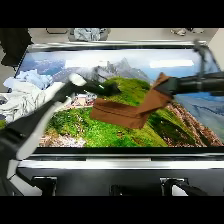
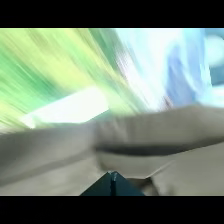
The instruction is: Fold the shirts.
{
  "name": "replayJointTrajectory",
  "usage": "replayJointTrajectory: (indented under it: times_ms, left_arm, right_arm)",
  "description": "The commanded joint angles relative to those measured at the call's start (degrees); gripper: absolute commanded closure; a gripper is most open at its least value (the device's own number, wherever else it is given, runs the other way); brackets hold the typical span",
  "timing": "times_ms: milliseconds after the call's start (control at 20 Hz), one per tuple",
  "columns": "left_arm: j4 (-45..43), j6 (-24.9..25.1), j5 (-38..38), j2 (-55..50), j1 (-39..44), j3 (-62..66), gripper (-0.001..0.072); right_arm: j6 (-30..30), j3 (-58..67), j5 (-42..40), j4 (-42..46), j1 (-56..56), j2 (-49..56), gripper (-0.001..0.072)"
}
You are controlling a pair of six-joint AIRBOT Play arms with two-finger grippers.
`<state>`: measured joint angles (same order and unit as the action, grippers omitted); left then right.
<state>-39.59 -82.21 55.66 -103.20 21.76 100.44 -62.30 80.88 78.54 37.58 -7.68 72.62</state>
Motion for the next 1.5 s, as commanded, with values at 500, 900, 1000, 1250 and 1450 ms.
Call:
replayJointTrajectory:
  times_ms: [500,900,1000,1250,1450]
  left_arm:
    - [-11.98,-0.04,11.47,23.74,-16.87,0.13,0.0674]
    - [-14.73,2.29,12.33,23.69,-16.92,0.02,0.0674]
    - [-14.73,2.32,12.35,23.69,-16.92,0.02,0.0674]
    - [-14.69,2.23,12.35,23.69,-16.92,0.02,0.0673]
    - [-14.69,2.10,12.35,23.69,-16.92,0.02,0.0674]
  right_arm:
    - [9.66,0.04,-24.17,-21.86,24.15,28.30,0.0008]
    - [-6.47,-3.63,0.96,30.05,2.19,18.45,0.0036]
    - [-5.73,-10.67,-1.31,24.83,1.38,18.45,0.0036]
    - [-3.02,-20.52,-18.58,4.72,5.51,18.91,0.0041]
    - [-7.50,-20.48,-25.51,2.21,10.82,20.65,0.0434]
